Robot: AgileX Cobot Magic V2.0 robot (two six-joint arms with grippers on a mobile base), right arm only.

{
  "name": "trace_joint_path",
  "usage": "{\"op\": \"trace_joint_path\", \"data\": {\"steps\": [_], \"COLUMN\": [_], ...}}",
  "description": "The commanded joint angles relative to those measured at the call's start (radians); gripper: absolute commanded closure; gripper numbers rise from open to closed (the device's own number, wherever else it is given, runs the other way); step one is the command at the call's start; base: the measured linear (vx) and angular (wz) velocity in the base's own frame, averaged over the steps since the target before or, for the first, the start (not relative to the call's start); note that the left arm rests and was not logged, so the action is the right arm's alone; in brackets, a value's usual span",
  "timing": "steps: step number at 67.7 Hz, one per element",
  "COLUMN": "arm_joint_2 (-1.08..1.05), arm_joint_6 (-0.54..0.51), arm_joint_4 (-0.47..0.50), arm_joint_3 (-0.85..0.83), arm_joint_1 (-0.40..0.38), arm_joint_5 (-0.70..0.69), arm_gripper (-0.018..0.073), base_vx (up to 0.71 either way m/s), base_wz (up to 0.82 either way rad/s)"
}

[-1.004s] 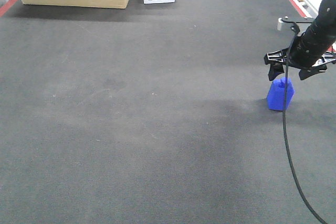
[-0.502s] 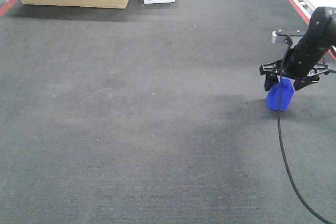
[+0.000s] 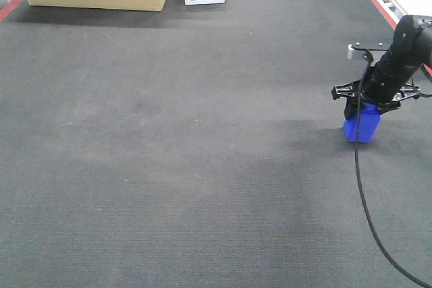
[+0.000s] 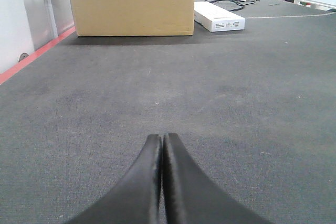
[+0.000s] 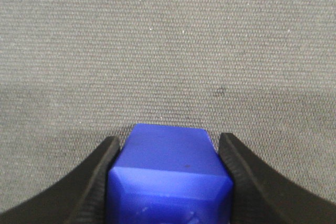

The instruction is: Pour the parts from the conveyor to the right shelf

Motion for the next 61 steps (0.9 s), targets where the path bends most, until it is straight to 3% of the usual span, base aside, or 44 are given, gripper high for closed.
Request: {"op": "trace_joint_path", "data": {"steps": [1,29,41,49,61], "arm_joint_2": [-0.067,-0.206,-0.337,-0.457,-0.68], "arm_joint_6": [-0.015,-0.015,-0.034,-0.057,-0.079], "arm_joint_4": [0.005,0.012,0.062,0.115,0.119], "arm_joint_3": [-0.03,-0.03,-0.018,0.048,0.264], "arm_joint_1": [-0.002,-0.002,-0.002,-0.002,-0.002], "arm_joint_5": [0.001,-0.002,-0.002,-0.042,-0.169], "arm_gripper": [0.0571,0.0569,0.0568,0.0566,0.0565], "base_vx": [0.0,0.0,0.0,0.0,0.0], "base_wz": [0.0,0.0,0.0,0.0,0.0]}}
